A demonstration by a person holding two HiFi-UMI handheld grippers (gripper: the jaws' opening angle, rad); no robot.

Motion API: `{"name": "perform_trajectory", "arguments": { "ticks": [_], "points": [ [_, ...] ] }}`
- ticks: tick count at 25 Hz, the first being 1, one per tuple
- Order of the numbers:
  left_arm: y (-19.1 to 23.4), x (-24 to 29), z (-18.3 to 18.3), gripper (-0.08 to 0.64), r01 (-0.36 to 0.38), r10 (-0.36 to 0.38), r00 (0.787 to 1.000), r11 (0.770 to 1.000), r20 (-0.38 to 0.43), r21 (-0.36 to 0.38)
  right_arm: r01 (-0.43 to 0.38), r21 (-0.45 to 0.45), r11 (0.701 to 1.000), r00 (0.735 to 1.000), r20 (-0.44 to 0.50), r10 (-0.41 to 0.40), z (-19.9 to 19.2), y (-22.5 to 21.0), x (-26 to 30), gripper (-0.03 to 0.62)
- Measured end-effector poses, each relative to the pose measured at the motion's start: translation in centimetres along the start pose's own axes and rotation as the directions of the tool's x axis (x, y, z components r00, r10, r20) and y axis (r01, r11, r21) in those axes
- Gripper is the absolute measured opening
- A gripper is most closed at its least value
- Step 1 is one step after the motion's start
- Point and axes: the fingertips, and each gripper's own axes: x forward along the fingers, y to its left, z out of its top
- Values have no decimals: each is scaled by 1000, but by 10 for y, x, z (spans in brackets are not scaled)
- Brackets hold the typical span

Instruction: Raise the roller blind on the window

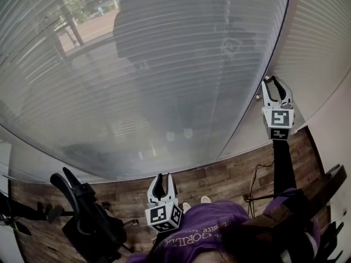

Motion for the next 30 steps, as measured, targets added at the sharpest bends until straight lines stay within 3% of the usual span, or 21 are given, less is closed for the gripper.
{"name": "perform_trajectory", "arguments": {
  "ticks": [2,6,10,15,20,25,30],
  "points": [
    [-1,0,0,124,3,-3,1000,1000,0,0,-29,119,993,1000,12,28,-1,-1,0,124],
    [-2,0,-2,124,7,-7,1000,1000,0,1,-59,318,946,998,50,45,-3,-6,0,124],
    [-3,-2,-2,124,9,-9,1000,1000,-2,1,-59,344,937,998,49,45,-3,-8,0,124],
    [-2,-2,-1,124,4,-4,1000,1000,-1,1,-31,151,988,999,16,29,0,-6,0,124],
    [-2,-1,-3,124,5,-5,1000,1000,-3,-1,-7,-47,999,1000,-21,6,5,0,-1,124],
    [-2,0,-4,124,7,-7,1000,1000,-6,-4,15,-295,956,999,-40,-27,-3,3,2,124],
    [-3,1,-4,124,12,-12,1000,1000,-7,-2,44,-491,870,996,-46,-77,-5,5,3,124]
  ]
}}
